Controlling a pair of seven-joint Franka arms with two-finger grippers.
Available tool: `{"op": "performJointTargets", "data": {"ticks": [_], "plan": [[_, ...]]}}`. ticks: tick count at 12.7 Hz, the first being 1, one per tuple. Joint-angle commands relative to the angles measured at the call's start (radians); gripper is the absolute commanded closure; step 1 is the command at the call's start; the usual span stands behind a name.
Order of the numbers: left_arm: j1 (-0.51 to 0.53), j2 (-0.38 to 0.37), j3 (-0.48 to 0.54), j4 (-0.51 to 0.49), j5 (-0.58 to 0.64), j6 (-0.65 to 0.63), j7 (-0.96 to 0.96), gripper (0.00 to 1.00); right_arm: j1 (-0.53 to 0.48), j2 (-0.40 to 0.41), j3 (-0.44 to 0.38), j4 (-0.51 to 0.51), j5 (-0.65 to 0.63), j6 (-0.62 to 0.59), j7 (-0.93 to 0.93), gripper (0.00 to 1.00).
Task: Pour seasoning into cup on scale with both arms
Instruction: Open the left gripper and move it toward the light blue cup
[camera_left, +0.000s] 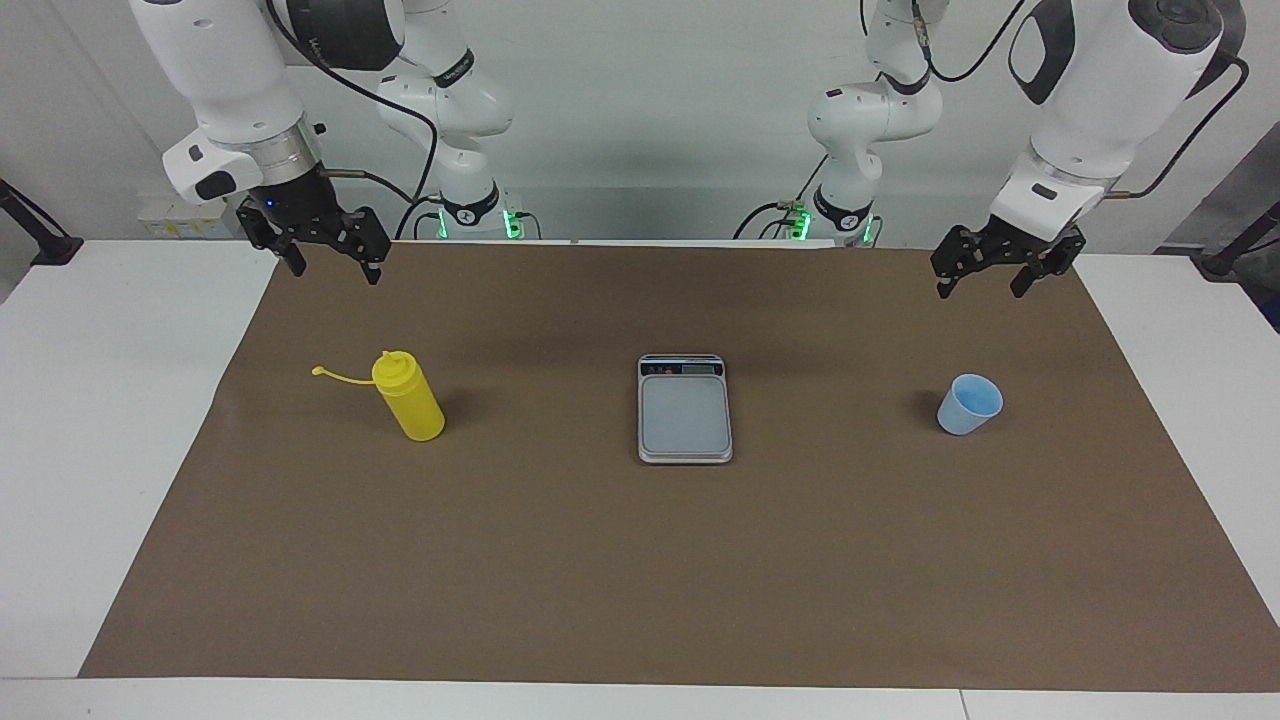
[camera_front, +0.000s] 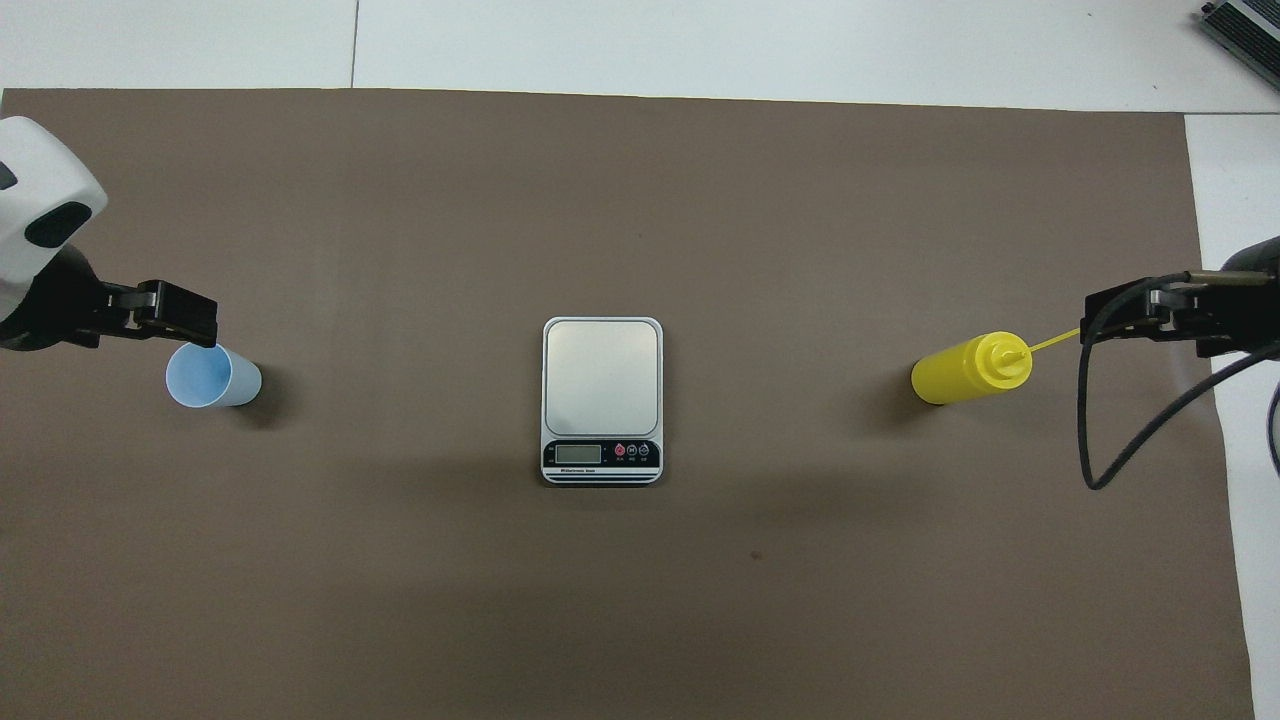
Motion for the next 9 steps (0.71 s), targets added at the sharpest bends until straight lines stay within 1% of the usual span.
{"op": "performJointTargets", "data": {"ticks": [1,3,6,9], "plan": [[0.043,-0.03,0.005,-0.047,-0.028,0.033,0.023,0.0,-0.008,-0.004,0.006,-0.007,0.015,-0.002,-0.001,0.0],[0.106,-0.031,0.005,-0.066,-0.082,0.058,0.044,0.0,-0.007,-0.004,0.006,-0.007,0.015,-0.003,-0.002,0.0],[0.192,-0.039,0.007,-0.122,-0.082,0.125,0.217,0.0,-0.007,-0.004,0.006,-0.008,0.015,-0.003,-0.001,0.0],[0.261,-0.037,0.015,-0.197,-0.082,0.216,0.323,0.0,-0.007,-0.004,0.006,-0.007,0.015,-0.002,-0.001,0.0]]}}
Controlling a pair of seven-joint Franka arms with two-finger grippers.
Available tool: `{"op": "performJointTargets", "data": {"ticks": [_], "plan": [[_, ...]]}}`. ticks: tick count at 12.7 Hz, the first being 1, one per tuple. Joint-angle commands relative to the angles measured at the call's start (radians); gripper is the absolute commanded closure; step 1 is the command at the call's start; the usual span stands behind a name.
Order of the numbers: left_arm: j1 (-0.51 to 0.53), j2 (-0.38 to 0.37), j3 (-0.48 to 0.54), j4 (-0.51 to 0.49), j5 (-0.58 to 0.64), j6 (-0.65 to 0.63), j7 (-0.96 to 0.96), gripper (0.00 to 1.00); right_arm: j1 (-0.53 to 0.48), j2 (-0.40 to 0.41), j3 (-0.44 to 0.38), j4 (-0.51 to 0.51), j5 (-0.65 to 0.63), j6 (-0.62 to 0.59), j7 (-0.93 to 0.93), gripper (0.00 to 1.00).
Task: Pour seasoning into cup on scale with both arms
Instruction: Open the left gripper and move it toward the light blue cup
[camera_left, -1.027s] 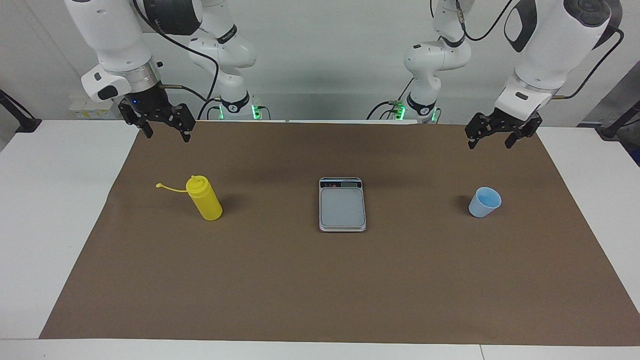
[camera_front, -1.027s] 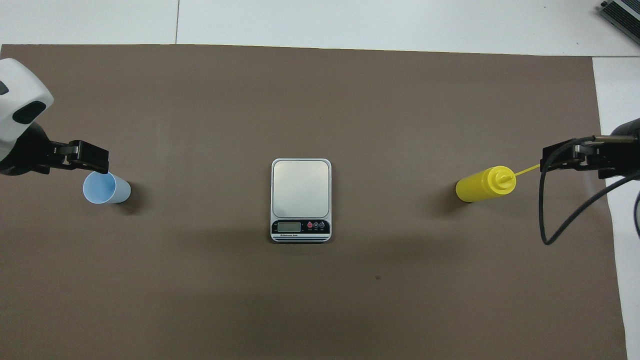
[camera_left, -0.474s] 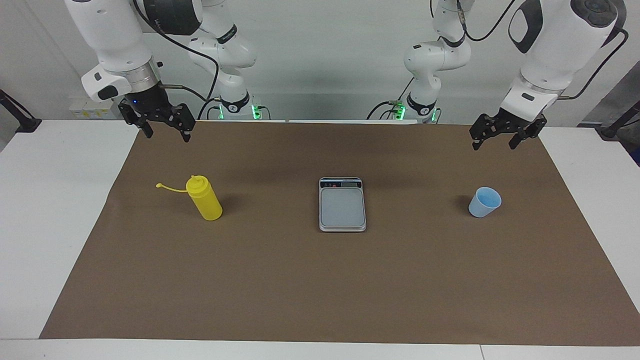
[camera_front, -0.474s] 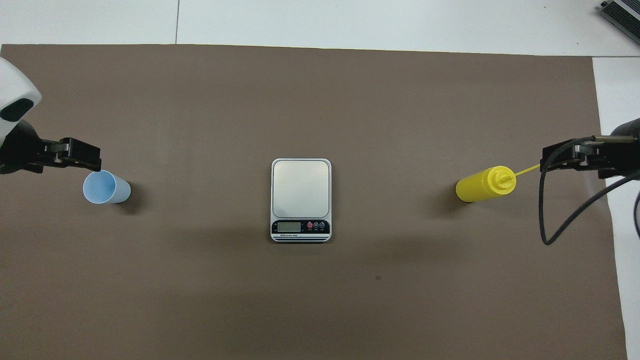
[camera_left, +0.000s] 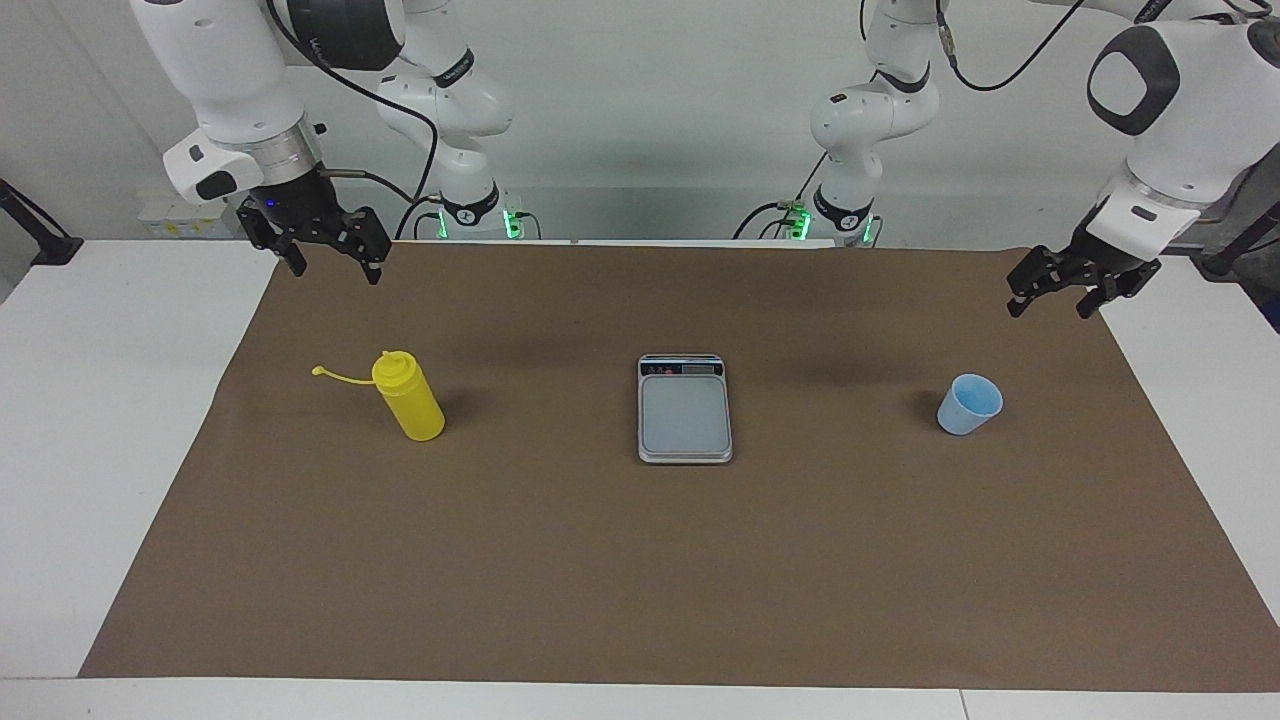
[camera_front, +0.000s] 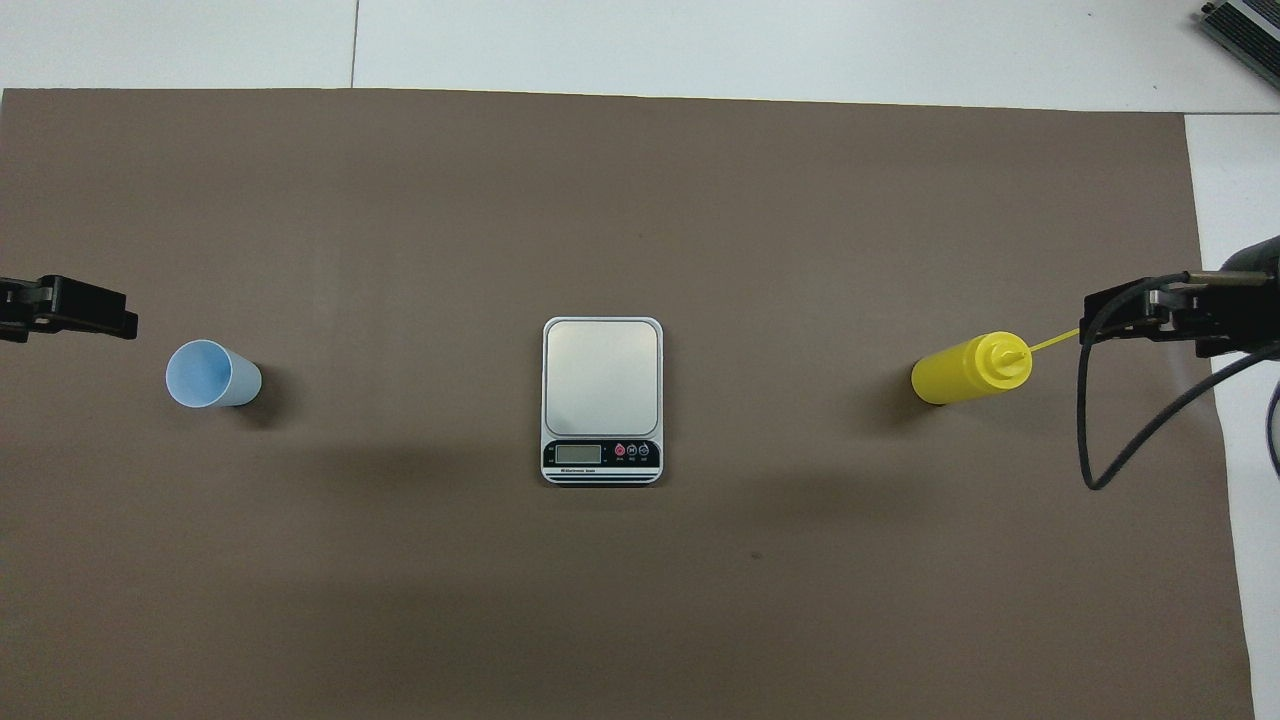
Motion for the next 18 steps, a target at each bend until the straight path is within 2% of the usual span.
{"op": "performJointTargets", "data": {"ticks": [1,6,12,18], "plan": [[0.054,-0.033,0.0,-0.098,-0.024,0.094,0.076,0.0,-0.007,-0.004,0.006,-0.007,0.015,-0.002,-0.001,0.0],[0.131,-0.018,0.0,-0.255,-0.02,0.31,0.09,0.0,-0.006,-0.004,0.008,-0.007,0.015,-0.002,-0.001,0.0],[0.131,-0.01,0.0,-0.432,-0.019,0.503,0.054,0.0,-0.006,-0.004,0.006,-0.008,0.015,-0.003,-0.001,0.0],[0.104,0.01,-0.003,-0.46,-0.019,0.597,-0.104,0.0,-0.006,-0.004,0.008,-0.008,0.015,-0.002,-0.002,0.0]]}}
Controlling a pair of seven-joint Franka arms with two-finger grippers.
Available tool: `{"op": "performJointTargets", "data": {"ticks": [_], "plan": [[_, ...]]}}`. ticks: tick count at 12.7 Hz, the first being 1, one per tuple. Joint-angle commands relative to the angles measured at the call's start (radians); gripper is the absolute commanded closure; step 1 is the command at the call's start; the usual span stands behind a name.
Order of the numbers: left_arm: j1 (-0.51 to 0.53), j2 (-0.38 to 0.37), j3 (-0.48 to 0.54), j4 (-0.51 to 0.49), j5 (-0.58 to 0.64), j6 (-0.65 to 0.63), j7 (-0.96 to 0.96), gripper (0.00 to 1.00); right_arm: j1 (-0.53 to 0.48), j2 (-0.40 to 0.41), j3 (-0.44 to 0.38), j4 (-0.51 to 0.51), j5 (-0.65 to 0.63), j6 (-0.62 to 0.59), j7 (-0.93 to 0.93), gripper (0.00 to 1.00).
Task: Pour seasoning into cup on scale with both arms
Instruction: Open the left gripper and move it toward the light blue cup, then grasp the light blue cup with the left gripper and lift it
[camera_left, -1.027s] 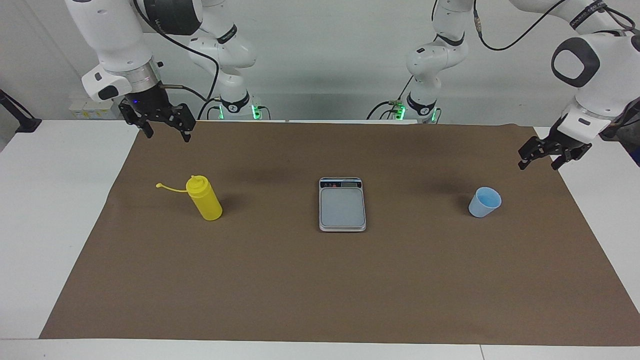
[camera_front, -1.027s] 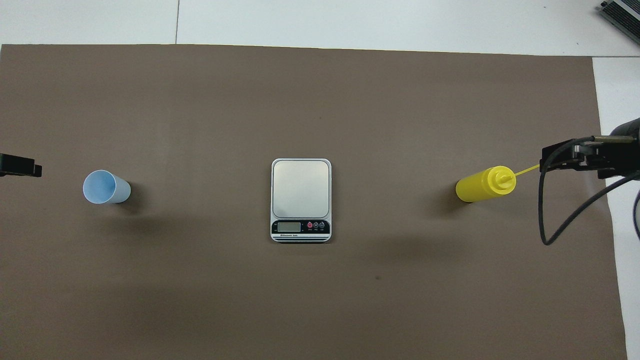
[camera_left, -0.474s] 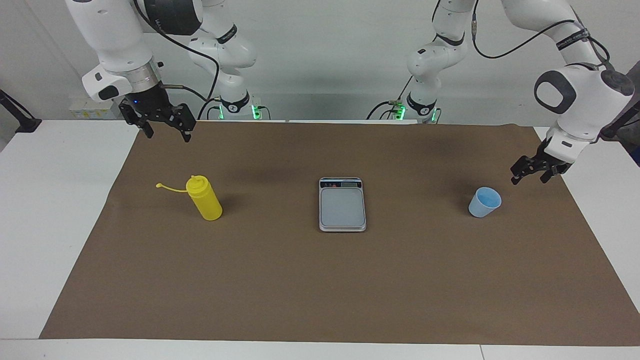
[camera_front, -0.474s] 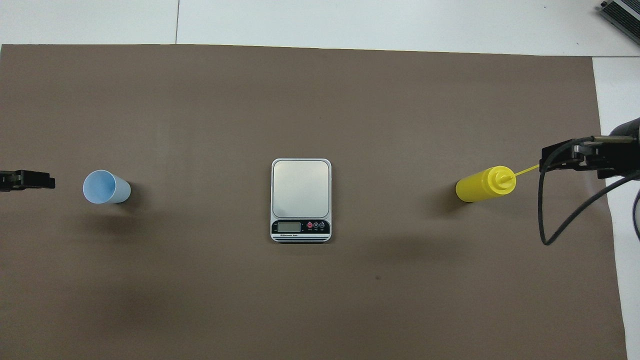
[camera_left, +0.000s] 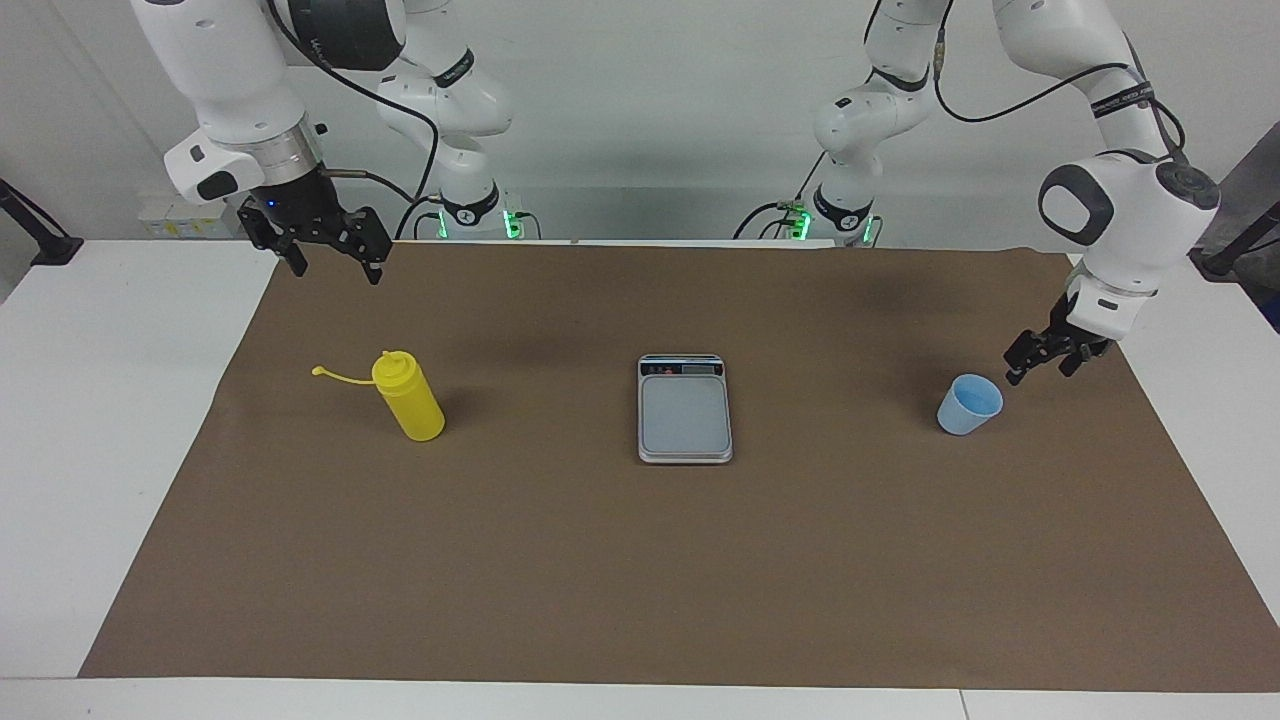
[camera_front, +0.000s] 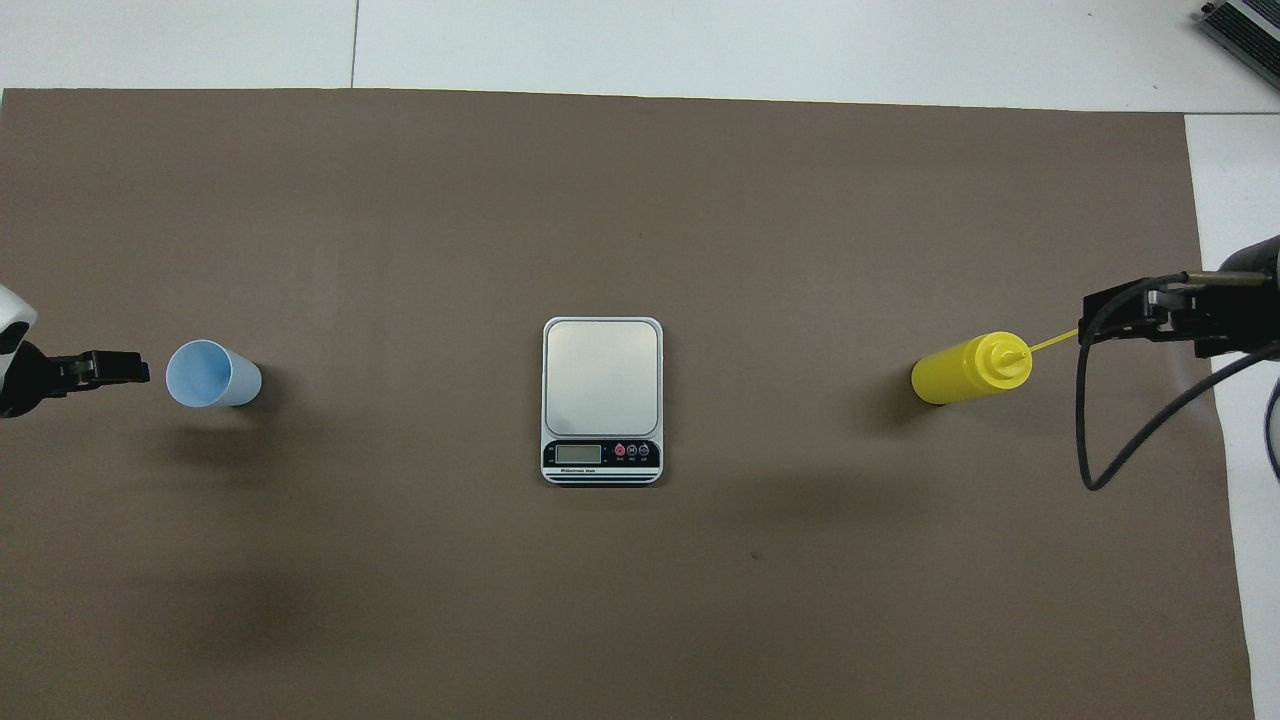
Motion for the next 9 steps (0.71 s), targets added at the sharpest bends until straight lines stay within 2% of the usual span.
{"op": "performJointTargets", "data": {"ticks": [1,5,9], "plan": [[-0.017,0.006,0.006,-0.019,-0.018,0.056,-0.04,0.0,-0.006,-0.004,0.007,-0.008,0.015,-0.002,-0.002,0.0],[-0.031,0.028,0.006,-0.067,-0.018,0.136,-0.112,0.0,-0.006,-0.004,0.007,-0.008,0.015,-0.003,-0.002,0.0],[-0.052,0.029,0.005,-0.073,-0.018,0.139,-0.155,0.0,-0.006,-0.004,0.007,-0.008,0.015,-0.002,-0.002,0.0]]}}
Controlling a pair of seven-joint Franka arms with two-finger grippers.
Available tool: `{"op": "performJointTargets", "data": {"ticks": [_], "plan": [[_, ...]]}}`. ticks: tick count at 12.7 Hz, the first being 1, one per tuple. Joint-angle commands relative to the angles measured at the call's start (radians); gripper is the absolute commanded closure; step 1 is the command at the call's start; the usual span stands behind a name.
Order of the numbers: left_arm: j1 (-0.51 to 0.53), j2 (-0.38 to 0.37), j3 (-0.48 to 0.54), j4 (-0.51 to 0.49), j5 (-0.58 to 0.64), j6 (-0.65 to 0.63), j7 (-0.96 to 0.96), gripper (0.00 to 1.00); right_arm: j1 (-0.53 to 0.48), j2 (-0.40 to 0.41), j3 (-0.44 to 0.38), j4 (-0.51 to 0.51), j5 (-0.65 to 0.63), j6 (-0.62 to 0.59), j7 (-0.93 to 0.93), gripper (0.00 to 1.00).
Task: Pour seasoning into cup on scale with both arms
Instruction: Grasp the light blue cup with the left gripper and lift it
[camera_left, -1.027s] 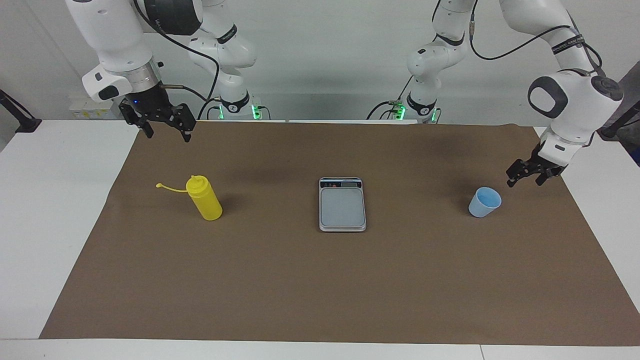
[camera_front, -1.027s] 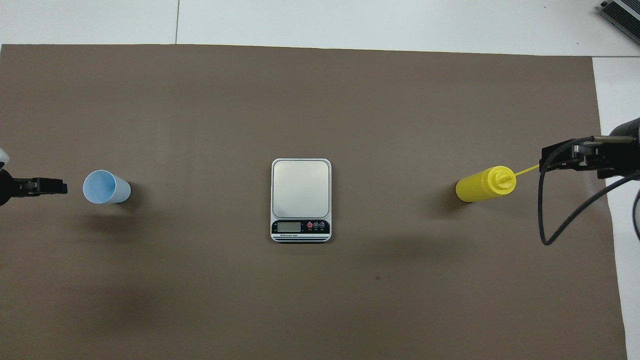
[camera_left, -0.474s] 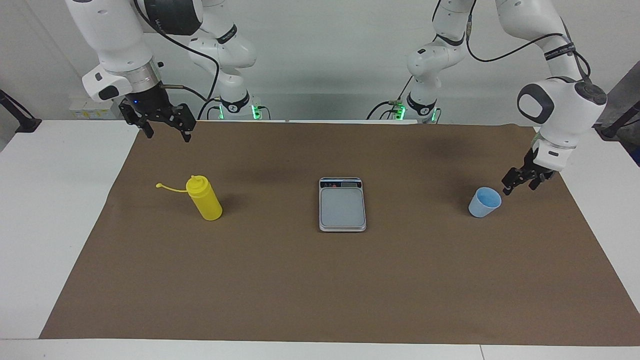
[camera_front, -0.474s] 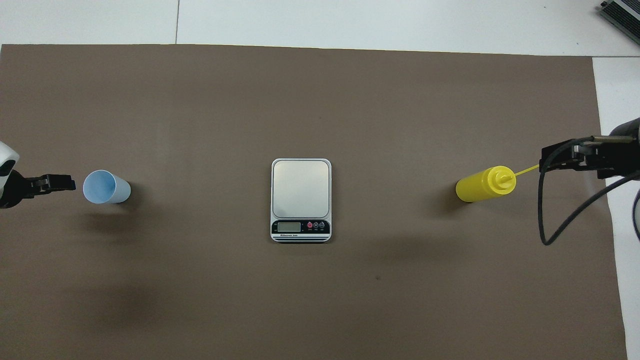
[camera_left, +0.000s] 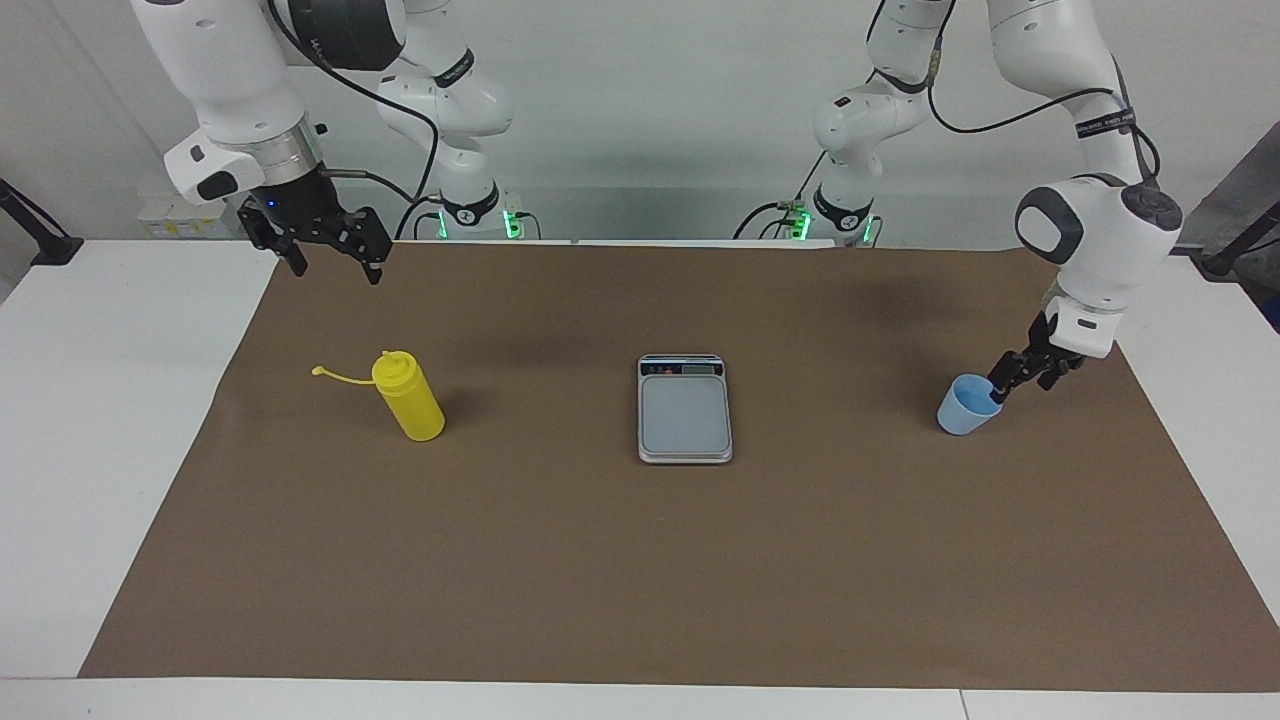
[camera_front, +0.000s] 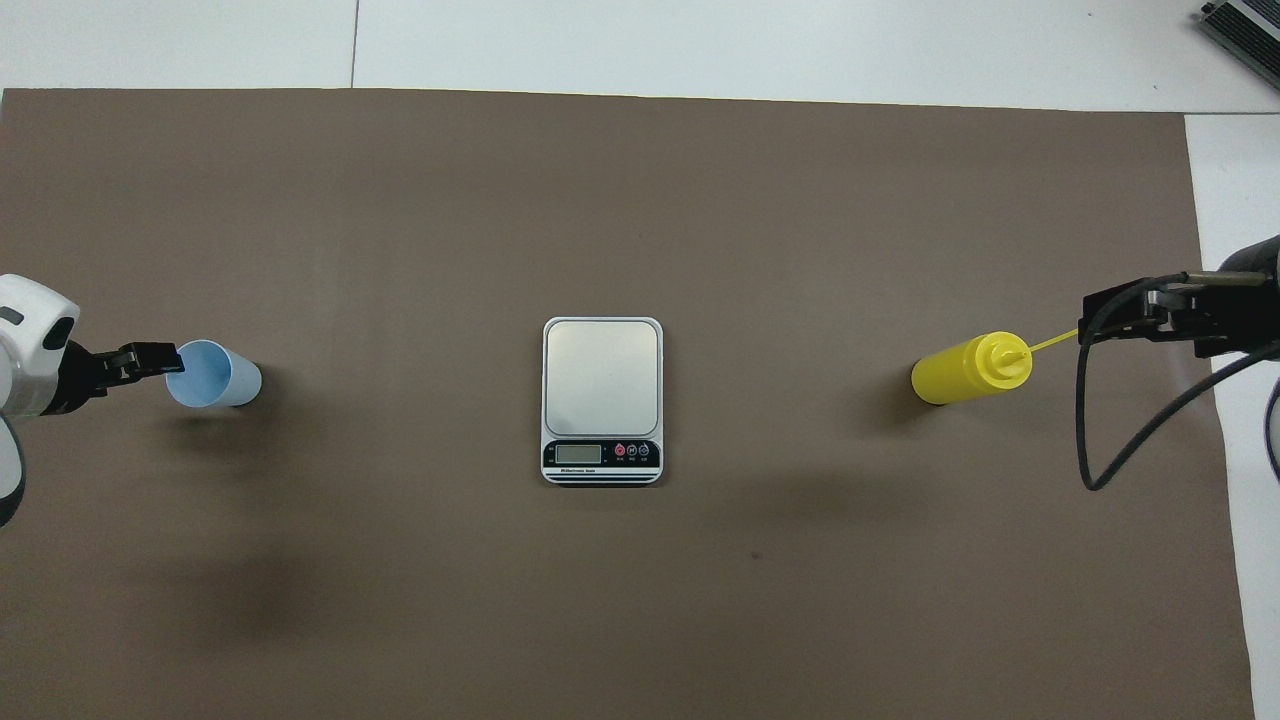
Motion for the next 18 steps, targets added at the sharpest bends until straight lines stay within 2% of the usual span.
{"op": "performJointTargets", "data": {"ticks": [1,8,9,10,11,13,14,16,18], "plan": [[-0.02,-0.01,0.009,-0.024,-0.018,0.024,-0.036,0.0,-0.006,-0.004,0.007,-0.008,0.015,-0.002,-0.002,0.0],[-0.036,0.005,0.011,-0.046,-0.018,0.02,-0.034,0.0,-0.006,-0.004,0.005,-0.008,0.015,-0.002,-0.002,0.0],[-0.036,0.007,0.011,-0.043,-0.018,0.011,-0.036,0.07,-0.006,-0.004,0.005,-0.008,0.015,-0.002,-0.002,0.0],[-0.036,0.007,0.011,-0.037,-0.018,0.003,-0.037,0.23,-0.006,-0.004,0.007,-0.008,0.015,-0.002,-0.002,0.0],[-0.037,0.007,0.011,-0.032,-0.018,-0.015,-0.037,0.45,-0.006,-0.004,0.007,-0.008,0.015,-0.002,-0.002,0.0],[-0.049,0.007,0.011,-0.024,-0.018,-0.031,-0.039,0.78,-0.006,-0.006,0.007,-0.008,0.015,-0.002,-0.002,0.0],[-0.057,0.007,0.011,-0.024,-0.018,-0.031,-0.04,0.87,-0.006,-0.004,0.007,-0.008,0.015,-0.002,-0.002,0.0],[-0.079,0.007,0.011,-0.024,-0.018,-0.029,-0.051,0.99,-0.006,-0.006,0.007,-0.008,0.015,-0.002,-0.002,0.0],[-0.117,0.007,0.011,-0.024,-0.018,-0.022,-0.126,1.0,-0.006,-0.004,0.007,-0.008,0.015,-0.002,-0.002,0.0]]}}
